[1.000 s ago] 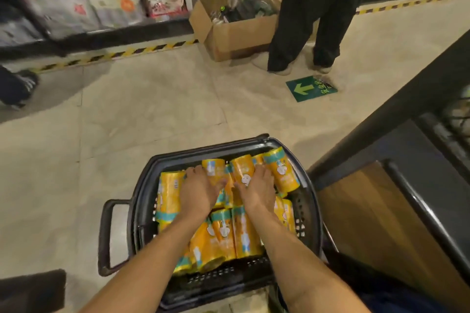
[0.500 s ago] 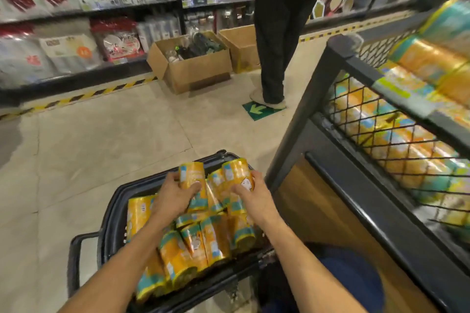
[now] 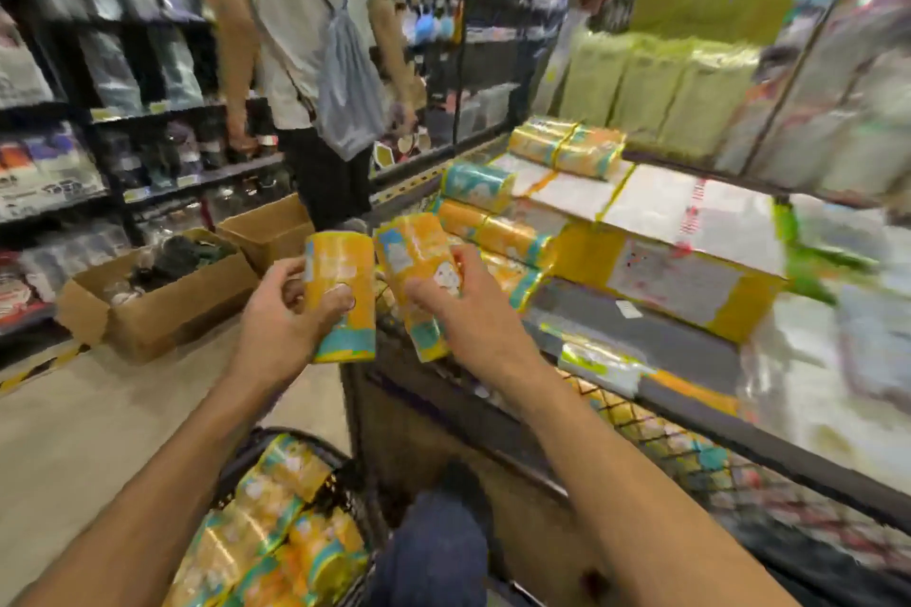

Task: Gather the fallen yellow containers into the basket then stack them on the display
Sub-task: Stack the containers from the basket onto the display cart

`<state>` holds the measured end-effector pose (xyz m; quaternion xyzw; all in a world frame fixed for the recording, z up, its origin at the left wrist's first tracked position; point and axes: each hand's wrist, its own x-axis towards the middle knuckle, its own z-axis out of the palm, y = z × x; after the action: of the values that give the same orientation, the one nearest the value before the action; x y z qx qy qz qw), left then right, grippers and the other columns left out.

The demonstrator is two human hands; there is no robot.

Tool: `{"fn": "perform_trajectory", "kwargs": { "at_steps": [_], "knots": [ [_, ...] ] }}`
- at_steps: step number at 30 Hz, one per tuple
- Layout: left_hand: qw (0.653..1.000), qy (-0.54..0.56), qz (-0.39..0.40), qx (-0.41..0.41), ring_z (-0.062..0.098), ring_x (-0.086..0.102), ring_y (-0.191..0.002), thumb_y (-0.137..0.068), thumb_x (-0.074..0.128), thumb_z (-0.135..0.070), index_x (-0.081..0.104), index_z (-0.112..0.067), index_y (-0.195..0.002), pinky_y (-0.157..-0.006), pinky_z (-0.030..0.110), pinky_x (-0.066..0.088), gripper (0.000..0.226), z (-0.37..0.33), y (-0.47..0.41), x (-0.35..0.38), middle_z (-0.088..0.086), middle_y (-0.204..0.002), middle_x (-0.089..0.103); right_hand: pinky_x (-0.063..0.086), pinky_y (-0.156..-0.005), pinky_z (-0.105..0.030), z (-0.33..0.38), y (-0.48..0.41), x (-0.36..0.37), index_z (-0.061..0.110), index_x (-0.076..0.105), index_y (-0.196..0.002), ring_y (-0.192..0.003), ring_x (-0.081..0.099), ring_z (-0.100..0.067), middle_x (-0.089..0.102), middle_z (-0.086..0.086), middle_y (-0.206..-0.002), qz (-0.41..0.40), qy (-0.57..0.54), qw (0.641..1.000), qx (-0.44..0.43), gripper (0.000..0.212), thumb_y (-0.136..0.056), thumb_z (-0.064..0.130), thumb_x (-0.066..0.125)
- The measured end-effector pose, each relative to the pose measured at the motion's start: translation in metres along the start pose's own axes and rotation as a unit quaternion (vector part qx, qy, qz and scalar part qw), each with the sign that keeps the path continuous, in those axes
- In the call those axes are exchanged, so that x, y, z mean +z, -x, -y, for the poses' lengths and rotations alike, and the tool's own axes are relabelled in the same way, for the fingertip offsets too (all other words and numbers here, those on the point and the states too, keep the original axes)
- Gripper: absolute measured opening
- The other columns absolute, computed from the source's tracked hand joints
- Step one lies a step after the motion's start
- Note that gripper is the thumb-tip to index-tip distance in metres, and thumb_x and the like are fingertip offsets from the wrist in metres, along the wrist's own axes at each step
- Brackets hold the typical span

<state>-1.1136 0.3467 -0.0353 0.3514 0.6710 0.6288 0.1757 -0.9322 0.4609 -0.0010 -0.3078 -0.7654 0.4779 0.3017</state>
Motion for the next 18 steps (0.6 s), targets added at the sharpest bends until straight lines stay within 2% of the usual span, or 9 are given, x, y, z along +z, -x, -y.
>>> {"fn": "perform_trajectory", "kwargs": {
  "at_steps": [2,4,7,8,10,15,16,18],
  "knots": [
    [0.998,0.001,0.038,0.047,0.014,0.073,-0.100,-0.065,0.083,-0.055,0.060,-0.019,-0.127,-0.080,0.033,0.061,0.075,-0.034,-0.012,0.037,0.000,-0.114,0.075,0.053,-0.084,-0.038,0.007,0.004,-0.046,0.028,0.051,-0.128,-0.097,0.066,-0.010,0.068,0.011,-0.111,-0.060,0.022,0.998,0.000,0.053,-0.085,0.051,0.072],
    [0.993,0.002,0.085,0.087,0.003,0.072,-0.094,-0.060,0.080,-0.058,0.060,-0.018,-0.127,-0.078,0.023,0.059,0.081,-0.060,-0.027,0.078,-0.003,-0.110,0.075,0.055,-0.085,-0.042,0.007,0.008,-0.092,0.026,0.050,-0.128,-0.098,0.066,-0.016,0.067,0.007,-0.110,-0.099,0.040,0.994,0.016,0.052,-0.087,0.049,0.073],
    [0.977,-0.016,0.177,0.120,-0.004,0.070,-0.087,-0.070,0.090,-0.039,0.058,-0.022,-0.126,-0.076,0.020,0.055,0.067,-0.087,-0.047,0.145,-0.007,-0.107,0.072,0.059,-0.083,-0.048,-0.005,0.015,-0.158,0.026,0.049,-0.122,-0.094,0.065,-0.016,0.063,0.007,-0.107,-0.151,0.059,0.986,0.034,0.048,-0.087,0.048,0.073],
    [0.969,-0.033,0.209,0.129,-0.002,0.070,-0.089,-0.075,0.090,-0.032,0.057,-0.025,-0.127,-0.077,0.022,0.055,0.062,-0.091,-0.054,0.168,-0.008,-0.109,0.071,0.059,-0.083,-0.048,-0.011,0.017,-0.178,0.026,0.050,-0.123,-0.095,0.065,-0.016,0.063,0.006,-0.108,-0.168,0.069,0.982,0.044,0.047,-0.088,0.047,0.073],
    [0.951,-0.079,0.258,0.148,0.007,0.069,-0.099,-0.081,0.087,-0.032,0.055,-0.030,-0.132,-0.084,0.030,0.056,0.060,-0.090,-0.069,0.209,-0.008,-0.114,0.069,0.059,-0.084,-0.045,-0.027,0.019,-0.213,0.025,0.052,-0.124,-0.096,0.065,-0.017,0.064,0.002,-0.112,-0.196,0.089,0.974,0.068,0.046,-0.088,0.043,0.074],
    [0.891,-0.192,0.369,0.181,0.015,0.063,-0.106,-0.081,0.087,-0.034,0.053,-0.029,-0.142,-0.092,0.036,0.054,0.070,-0.074,-0.101,0.288,-0.002,-0.120,0.064,0.058,-0.088,-0.047,-0.077,0.011,-0.271,0.024,0.056,-0.123,-0.099,0.066,-0.021,0.066,0.000,-0.113,-0.215,0.161,0.954,0.136,0.051,-0.080,0.039,0.080],
    [0.871,-0.218,0.396,0.190,0.013,0.062,-0.106,-0.082,0.086,-0.032,0.052,-0.030,-0.144,-0.091,0.031,0.053,0.071,-0.071,-0.105,0.299,-0.003,-0.120,0.062,0.058,-0.088,-0.047,-0.086,0.007,-0.278,0.023,0.056,-0.124,-0.100,0.065,-0.022,0.065,-0.001,-0.116,-0.204,0.179,0.951,0.148,0.053,-0.079,0.037,0.081],
    [0.824,-0.267,0.455,0.207,0.003,0.060,-0.097,-0.085,0.084,-0.028,0.053,-0.034,-0.143,-0.079,0.019,0.049,0.066,-0.067,-0.114,0.314,-0.009,-0.117,0.061,0.057,-0.091,-0.046,-0.105,0.000,-0.287,0.021,0.055,-0.129,-0.105,0.063,-0.024,0.062,-0.002,-0.123,-0.175,0.212,0.947,0.168,0.060,-0.078,0.034,0.083]
  ]
}}
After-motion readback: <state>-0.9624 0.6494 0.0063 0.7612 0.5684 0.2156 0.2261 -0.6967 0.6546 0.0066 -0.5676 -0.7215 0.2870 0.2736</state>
